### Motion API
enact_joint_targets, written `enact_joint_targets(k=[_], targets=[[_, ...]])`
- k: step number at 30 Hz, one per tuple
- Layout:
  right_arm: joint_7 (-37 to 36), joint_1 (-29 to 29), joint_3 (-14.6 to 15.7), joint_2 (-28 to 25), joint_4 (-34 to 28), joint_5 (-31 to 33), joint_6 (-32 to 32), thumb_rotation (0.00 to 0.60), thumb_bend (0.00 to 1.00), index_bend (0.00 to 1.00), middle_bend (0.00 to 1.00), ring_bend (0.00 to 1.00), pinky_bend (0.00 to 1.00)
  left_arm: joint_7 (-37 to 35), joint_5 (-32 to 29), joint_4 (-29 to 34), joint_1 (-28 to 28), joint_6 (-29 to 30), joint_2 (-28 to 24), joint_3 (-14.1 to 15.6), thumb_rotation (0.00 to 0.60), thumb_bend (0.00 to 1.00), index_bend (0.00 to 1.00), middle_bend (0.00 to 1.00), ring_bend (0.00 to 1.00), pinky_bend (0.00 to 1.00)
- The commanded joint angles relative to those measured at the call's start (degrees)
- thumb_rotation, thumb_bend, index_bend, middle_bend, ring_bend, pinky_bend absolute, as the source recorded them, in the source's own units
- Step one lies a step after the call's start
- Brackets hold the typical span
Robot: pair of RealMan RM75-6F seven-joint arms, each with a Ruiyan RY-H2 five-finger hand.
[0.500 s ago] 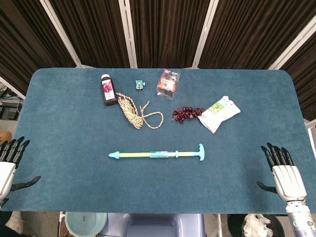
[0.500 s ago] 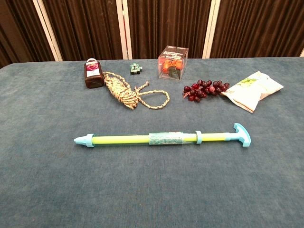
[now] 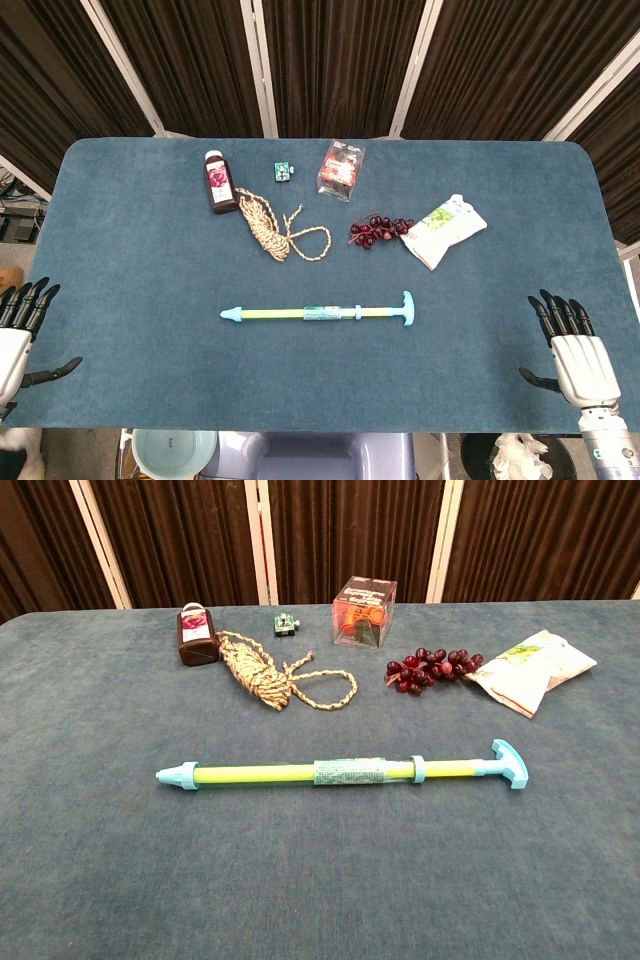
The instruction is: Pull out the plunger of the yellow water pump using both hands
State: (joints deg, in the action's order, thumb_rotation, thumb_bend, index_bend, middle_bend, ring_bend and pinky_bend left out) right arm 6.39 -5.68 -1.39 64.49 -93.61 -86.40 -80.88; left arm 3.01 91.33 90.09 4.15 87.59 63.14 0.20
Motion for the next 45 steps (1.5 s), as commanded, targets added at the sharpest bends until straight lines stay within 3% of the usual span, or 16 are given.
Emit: enact_joint_targets(k=[1,6,14,23,25,36,45], targets=[[0.38,-0.08,-0.01,0.15,-0.03,0.33,0.33,0.6,0.07,0.0,0.0,0.0,0.0,0.0,-0.08,0.11,0.09,-0.23,0.02,0.01,0.6,0.0,0.0,0.0,0.0,0.0],[0.55,-0.21,-0.2,0.23,-0.55,1.17,0.89,0.6,0.07,0.05,0.0,0.0,0.0,0.1,-0.51,0.2,0.26,-0.76,0.08,-0.07,0.6,0.0,0.0,0.0,0.0,0.0],[0.48,-1.26,-0.68,0.62,-1.77,-1.04,0.39,0.6,0.08,0.23,0.09,0.03,0.04,0.35,-0.09,0.37,0.27,-0.59,-0.02,0.04,0.6,0.0,0.0,0.0,0.0,0.0],[11.2,-7.53,-4.91,6.2,-5.68,3.31,6.83,0.6,0.25,0.55,0.21,0.07,0.05,-0.17,-0.12,0.36,0.53,-0.94,0.18,-0.04,0.6,0.0,0.0,0.0,0.0,0.0],[14.39,-8.94,-5.71,8.45,-6.15,4.77,8.16,0.6,0.26,0.57,0.22,0.07,0.05,-0.23,-0.09,0.34,0.65,-1.09,0.21,-0.05,0.6,0.0,0.0,0.0,0.0,0.0],[29.33,-14.81,-8.12,22.66,-1.74,14.49,12.39,0.6,0.34,0.58,0.22,0.07,0.05,-1.04,-1.16,0.07,1.52,-2.97,0.34,-0.33,0.6,0.0,0.0,0.0,0.0,0.0],[33.51,-17.35,-9.07,29.7,3.27,18.16,12.45,0.6,0.34,0.45,0.22,0.06,0.05,-1.59,-0.94,0.48,1.52,-3.06,0.01,-0.03,0.6,0.0,0.0,0.0,0.0,0.0]])
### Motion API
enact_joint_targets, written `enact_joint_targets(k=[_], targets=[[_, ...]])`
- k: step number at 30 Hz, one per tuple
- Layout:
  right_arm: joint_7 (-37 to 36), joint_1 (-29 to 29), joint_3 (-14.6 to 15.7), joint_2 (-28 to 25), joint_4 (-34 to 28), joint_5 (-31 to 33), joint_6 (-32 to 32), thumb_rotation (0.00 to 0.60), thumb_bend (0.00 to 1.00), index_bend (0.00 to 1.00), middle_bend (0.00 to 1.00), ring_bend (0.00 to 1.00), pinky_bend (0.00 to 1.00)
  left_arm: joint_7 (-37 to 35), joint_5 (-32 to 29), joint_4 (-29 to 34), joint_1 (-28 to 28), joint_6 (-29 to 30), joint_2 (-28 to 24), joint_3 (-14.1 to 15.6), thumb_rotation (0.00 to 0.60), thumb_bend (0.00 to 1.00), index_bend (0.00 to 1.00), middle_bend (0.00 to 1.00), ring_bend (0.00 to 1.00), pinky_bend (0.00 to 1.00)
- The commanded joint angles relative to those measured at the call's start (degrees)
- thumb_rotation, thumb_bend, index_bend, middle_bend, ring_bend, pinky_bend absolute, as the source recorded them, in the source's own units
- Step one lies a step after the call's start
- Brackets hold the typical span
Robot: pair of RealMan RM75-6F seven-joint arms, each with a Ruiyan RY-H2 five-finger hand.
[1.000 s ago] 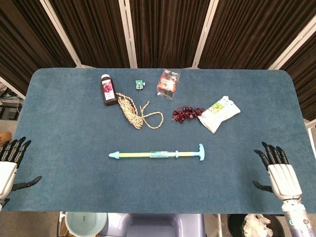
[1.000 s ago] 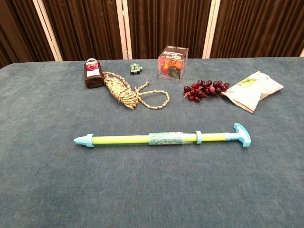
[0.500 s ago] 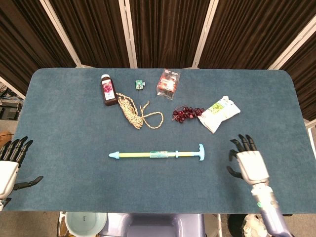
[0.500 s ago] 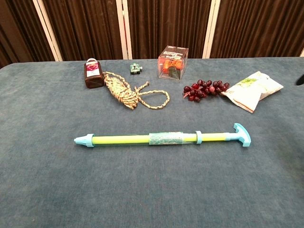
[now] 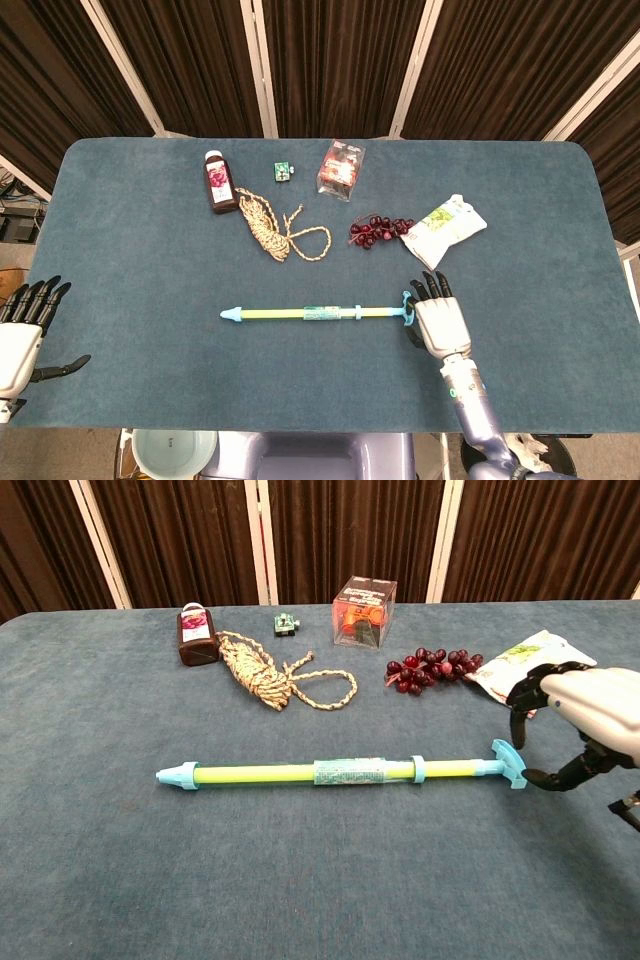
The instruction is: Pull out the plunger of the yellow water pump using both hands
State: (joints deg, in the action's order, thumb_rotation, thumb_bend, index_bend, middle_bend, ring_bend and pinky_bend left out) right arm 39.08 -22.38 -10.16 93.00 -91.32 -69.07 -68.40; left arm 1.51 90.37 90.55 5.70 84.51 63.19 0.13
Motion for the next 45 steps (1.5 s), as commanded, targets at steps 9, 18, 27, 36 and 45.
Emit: enact_joint_targets(k=[9,18,27,36,45], targets=[[1.74,-1.9,-1.18,4.71,2.69,3.83,-0.3,0.6,0.37,0.46,0.22,0.06,0.05,-0.6,-0.51,0.1,0.14,-0.43,-0.18,-0.06,0.6,0.0,0.0,0.0,0.0,0.0],[2.99,-3.22,-0.96,8.24,5.27,5.96,-0.05,0.6,0.39,0.46,0.21,0.06,0.05,-0.84,-0.71,0.19,0.14,-0.46,-0.26,-0.08,0.6,0.0,0.0,0.0,0.0,0.0],[2.75,-4.31,-1.22,10.43,7.56,6.52,-0.3,0.6,0.4,0.45,0.21,0.06,0.05,-1.04,-0.91,0.29,0.25,-0.75,-0.33,-0.08,0.6,0.0,0.0,0.0,0.0,0.0],[1.95,-4.65,-1.1,11.21,9.4,7.07,-0.45,0.6,0.39,0.44,0.21,0.06,0.05,-0.97,-1.04,0.33,0.27,-0.79,-0.29,-0.08,0.6,0.0,0.0,0.0,0.0,0.0],[1.11,-4.23,-0.19,11.68,11.28,8.08,-0.18,0.6,0.4,0.55,0.21,0.06,0.05,-0.88,-1.02,0.4,0.22,-0.65,-0.28,-0.07,0.6,0.0,0.0,0.0,0.0,0.0]])
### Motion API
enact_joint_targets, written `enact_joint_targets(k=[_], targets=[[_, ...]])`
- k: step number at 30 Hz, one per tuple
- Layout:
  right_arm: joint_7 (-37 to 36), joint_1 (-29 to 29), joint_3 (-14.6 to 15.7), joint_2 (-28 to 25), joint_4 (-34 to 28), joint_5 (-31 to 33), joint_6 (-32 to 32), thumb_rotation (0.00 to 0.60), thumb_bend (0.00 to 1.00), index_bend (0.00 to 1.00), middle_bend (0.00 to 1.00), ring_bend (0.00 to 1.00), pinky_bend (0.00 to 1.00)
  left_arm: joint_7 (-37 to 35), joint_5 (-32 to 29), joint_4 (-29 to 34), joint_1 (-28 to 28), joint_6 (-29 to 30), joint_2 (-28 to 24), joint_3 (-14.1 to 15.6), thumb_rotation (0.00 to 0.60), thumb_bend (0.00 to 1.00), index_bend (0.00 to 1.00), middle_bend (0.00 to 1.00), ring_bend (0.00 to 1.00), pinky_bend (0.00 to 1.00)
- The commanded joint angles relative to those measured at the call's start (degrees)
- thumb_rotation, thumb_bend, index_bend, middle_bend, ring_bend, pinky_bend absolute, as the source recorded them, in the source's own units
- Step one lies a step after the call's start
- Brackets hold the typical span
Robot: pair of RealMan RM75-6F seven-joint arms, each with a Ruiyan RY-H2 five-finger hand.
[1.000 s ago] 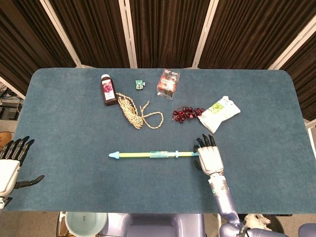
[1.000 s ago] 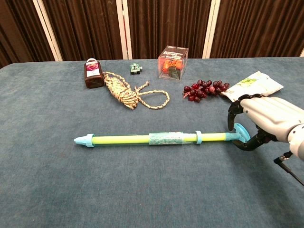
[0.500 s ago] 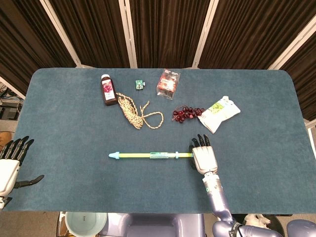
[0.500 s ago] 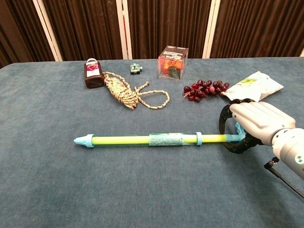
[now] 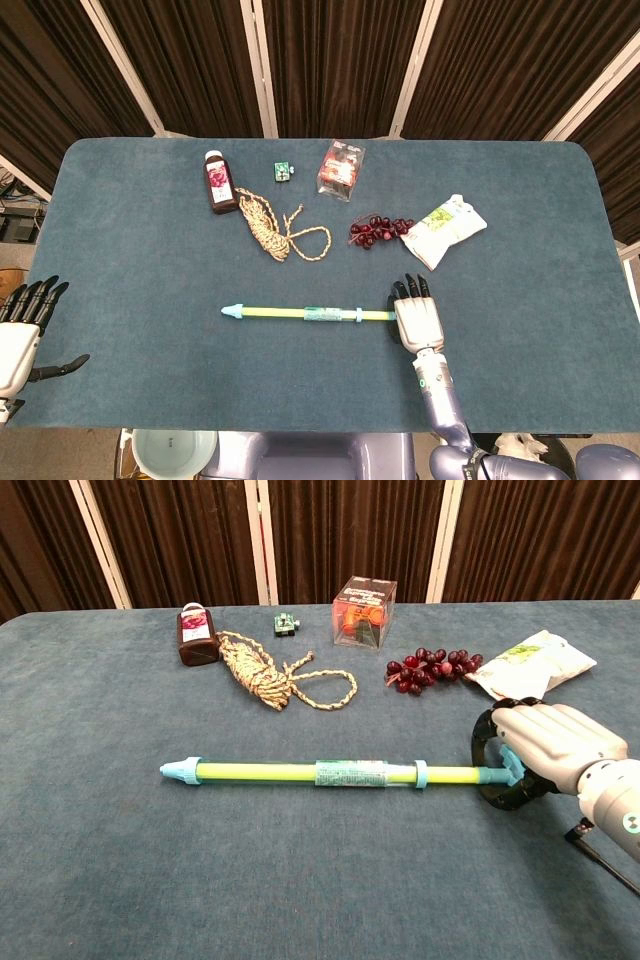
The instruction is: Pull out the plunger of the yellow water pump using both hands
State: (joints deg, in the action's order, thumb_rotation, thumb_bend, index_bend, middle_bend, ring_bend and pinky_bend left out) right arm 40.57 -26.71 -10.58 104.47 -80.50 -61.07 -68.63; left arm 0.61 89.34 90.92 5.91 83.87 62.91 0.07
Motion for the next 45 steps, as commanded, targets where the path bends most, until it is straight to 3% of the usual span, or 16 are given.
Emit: enact_joint_targets(k=[1,8,15,20,23,33,39,45], targets=[[-0.55,0.12,0.34,0.3,0.67,0.01,0.03,0.6,0.41,0.59,0.22,0.06,0.05,0.07,0.02,0.03,0.01,0.0,0.02,0.01,0.6,0.0,0.0,0.0,0.0,0.0],[-1.38,0.0,0.8,0.38,0.94,-1.0,-0.34,0.6,0.48,0.69,0.24,0.06,0.05,0.12,-0.12,0.2,0.06,-0.17,0.05,0.01,0.6,0.0,0.0,0.0,0.0,0.0],[-2.05,0.17,0.58,-1.16,-0.74,-1.37,-0.89,0.6,0.49,0.7,0.24,0.06,0.05,0.39,0.74,0.56,0.21,0.42,0.04,-0.07,0.6,0.01,0.0,0.0,0.0,0.0],[-2.22,-0.16,-0.1,-3.2,-3.85,-2.29,-1.42,0.6,0.49,0.7,0.24,0.06,0.05,1.3,1.27,3.45,1.32,-0.43,-1.31,-0.53,0.6,0.11,0.2,0.0,0.0,0.0],[-1.89,-0.32,-0.23,-4.54,-6.26,-2.76,-1.64,0.6,0.49,0.7,0.24,0.06,0.05,3.63,1.6,5.81,2.86,-1.32,-2.27,-1.66,0.6,0.14,0.25,0.0,0.0,0.02],[-0.95,-0.2,0.25,-7.98,-12.41,-3.02,-2.16,0.6,0.49,0.7,0.24,0.06,0.05,17.1,-3.6,12.39,10.79,-11.01,-2.1,-6.47,0.6,0.14,0.27,0.0,0.0,0.02],[-0.82,-0.26,0.91,-9.07,-14.09,-3.54,-2.22,0.6,0.49,0.7,0.24,0.06,0.05,23.65,-9.49,12.45,16.33,-17.44,1.35,-9.48,0.6,0.15,0.34,0.01,0.0,0.02],[-0.6,-0.52,0.93,-9.48,-14.6,-3.29,-2.28,0.6,0.49,0.7,0.24,0.06,0.05,28.97,-13.69,10.47,20.86,-22.38,5.68,-10.37,0.6,0.15,0.35,0.01,0.0,0.02]])
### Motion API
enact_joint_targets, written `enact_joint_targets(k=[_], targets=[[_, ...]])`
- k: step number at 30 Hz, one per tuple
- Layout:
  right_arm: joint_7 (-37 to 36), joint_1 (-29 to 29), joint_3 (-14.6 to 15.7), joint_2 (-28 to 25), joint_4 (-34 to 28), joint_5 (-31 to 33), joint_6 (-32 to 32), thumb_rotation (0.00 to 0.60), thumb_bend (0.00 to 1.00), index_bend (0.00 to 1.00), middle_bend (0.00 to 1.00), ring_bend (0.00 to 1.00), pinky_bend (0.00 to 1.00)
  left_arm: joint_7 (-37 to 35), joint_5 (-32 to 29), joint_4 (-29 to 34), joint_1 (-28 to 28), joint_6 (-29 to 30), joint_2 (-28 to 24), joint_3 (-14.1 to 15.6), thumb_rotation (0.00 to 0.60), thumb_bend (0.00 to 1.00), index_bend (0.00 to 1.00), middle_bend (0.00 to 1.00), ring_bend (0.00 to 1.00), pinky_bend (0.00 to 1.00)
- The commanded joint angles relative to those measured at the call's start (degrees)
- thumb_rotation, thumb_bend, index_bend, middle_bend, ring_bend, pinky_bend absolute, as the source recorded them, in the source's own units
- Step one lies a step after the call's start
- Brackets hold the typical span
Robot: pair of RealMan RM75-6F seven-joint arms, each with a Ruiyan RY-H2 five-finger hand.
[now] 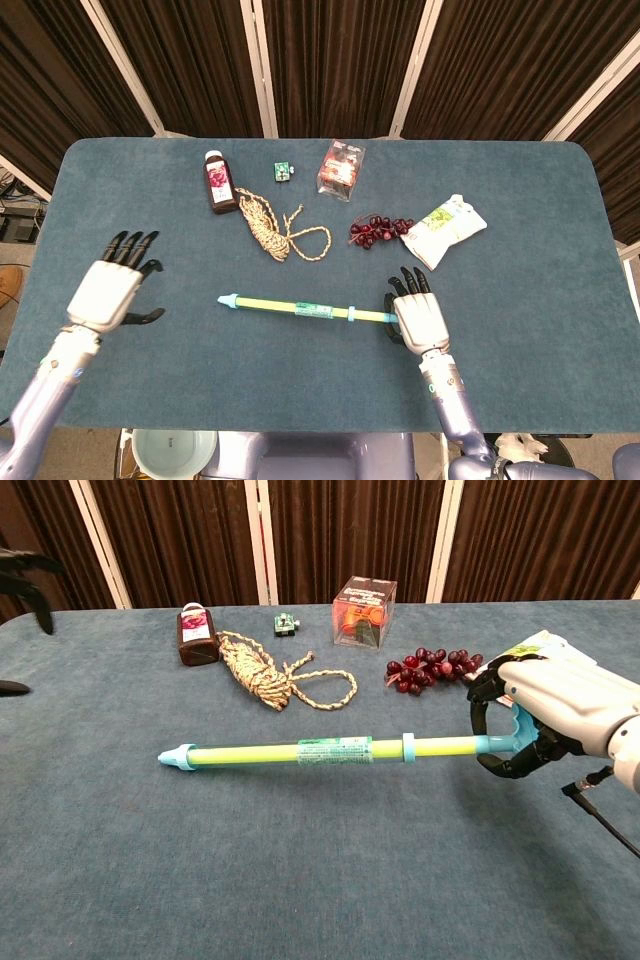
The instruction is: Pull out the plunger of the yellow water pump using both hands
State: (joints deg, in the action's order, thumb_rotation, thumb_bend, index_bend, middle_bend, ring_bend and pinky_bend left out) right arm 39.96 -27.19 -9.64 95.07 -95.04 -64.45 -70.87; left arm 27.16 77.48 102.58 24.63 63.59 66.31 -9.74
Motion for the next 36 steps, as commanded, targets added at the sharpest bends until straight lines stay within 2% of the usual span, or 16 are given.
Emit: enact_joint_targets(k=[1,18,36], targets=[[0.05,-0.06,0.01,-0.15,-0.07,0.14,-0.07,0.6,0.49,0.7,0.24,0.06,0.05,3.17,-2.26,-1.66,2.72,-2.58,3.15,-0.56,0.6,0.15,0.35,0.01,0.0,0.02],[0.1,-0.27,0.23,-0.82,-0.69,0.97,-0.69,0.6,0.49,0.7,0.24,0.06,0.05,9.63,-5.28,-12.44,9.14,-6.35,16.29,1.02,0.6,0.15,0.37,0.02,0.0,0.02],[-1.17,-0.25,0.58,-1.75,-0.69,1.9,-0.8,0.6,0.49,0.7,0.24,0.06,0.06,13.84,-9.89,-19.57,13.11,-7.43,25.66,1.63,0.6,0.16,0.4,0.03,0.0,0.02]])
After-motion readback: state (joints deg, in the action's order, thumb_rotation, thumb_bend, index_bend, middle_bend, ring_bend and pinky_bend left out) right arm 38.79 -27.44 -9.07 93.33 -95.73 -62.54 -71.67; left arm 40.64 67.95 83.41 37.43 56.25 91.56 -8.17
